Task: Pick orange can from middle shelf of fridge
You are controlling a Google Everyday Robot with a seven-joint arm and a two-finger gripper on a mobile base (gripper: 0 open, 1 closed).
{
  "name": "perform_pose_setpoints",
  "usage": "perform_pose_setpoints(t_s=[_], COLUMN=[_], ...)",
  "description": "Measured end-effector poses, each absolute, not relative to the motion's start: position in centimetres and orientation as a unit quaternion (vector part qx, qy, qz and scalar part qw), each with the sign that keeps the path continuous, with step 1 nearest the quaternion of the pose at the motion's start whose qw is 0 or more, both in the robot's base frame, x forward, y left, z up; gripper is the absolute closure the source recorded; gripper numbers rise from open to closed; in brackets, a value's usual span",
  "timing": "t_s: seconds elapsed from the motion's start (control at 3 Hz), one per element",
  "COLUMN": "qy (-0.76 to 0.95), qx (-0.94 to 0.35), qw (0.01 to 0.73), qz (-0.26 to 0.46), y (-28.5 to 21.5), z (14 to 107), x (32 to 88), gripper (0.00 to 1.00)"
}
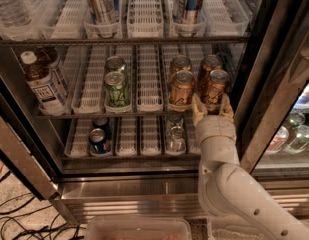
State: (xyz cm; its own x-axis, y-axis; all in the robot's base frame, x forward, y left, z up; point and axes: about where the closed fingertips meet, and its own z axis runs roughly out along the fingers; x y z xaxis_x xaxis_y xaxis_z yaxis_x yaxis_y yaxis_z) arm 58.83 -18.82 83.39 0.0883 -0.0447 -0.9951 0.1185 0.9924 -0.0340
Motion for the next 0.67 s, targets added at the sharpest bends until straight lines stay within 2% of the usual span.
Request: perform_pose_setpoints(t_s=[0.67], qy=[0.664], qx=[0.058], qw=[0.741], qz=[-0.082], y=[-20.9], z=[84.0], x=[60.6], gripper=[0.37])
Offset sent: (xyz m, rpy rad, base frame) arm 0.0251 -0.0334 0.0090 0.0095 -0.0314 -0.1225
